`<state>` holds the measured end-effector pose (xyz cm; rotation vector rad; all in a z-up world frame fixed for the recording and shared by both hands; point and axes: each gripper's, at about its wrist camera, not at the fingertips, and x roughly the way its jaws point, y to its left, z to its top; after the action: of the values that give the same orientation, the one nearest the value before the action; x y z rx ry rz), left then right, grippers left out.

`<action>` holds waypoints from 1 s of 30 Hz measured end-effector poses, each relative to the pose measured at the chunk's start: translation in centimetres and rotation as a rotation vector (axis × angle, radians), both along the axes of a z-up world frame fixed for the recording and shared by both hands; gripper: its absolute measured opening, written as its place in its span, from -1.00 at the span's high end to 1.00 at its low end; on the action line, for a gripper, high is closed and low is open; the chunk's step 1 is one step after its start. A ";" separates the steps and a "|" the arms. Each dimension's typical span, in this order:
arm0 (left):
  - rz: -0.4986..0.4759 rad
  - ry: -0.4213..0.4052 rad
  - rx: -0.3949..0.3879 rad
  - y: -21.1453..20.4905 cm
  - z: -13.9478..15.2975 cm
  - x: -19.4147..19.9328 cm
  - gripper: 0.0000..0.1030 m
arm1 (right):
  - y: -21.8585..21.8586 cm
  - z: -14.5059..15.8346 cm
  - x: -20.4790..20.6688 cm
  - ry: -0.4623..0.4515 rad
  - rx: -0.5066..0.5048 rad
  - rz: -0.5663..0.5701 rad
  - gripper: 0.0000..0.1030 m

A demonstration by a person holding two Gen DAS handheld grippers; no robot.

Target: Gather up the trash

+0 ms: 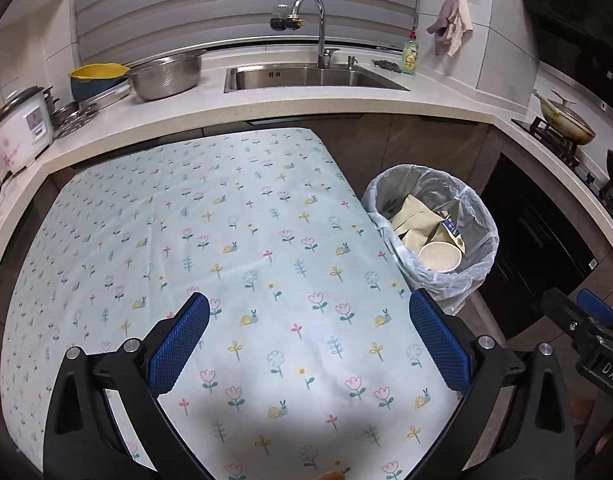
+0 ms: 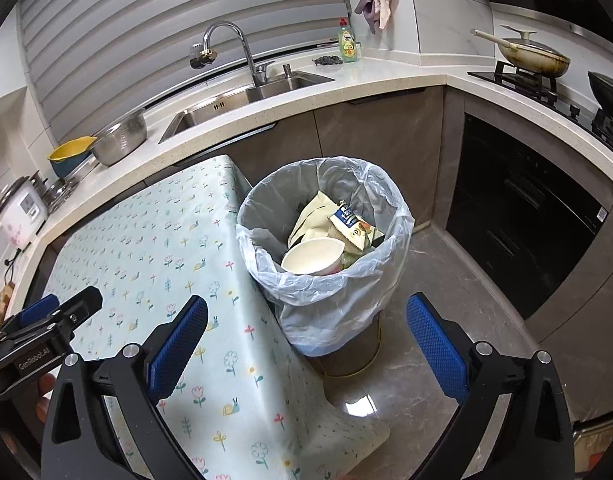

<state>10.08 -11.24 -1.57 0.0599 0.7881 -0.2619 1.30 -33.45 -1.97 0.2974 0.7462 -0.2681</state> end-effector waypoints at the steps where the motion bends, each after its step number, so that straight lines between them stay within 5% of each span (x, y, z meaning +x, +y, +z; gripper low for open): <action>1: 0.004 -0.001 0.001 0.5 0.0 -0.2 -0.86 | 0.3 0.0 -0.3 0.002 -0.008 -0.002 -0.86; 30: 0.010 -0.064 0.021 2.5 0.3 -4.3 -0.86 | 5.0 1.1 -3.2 -0.032 -0.132 -0.009 -0.86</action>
<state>5.81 -8.73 -1.25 0.0837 0.7275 -0.2416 -1.90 -28.44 -0.86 0.1794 0.6921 -0.3188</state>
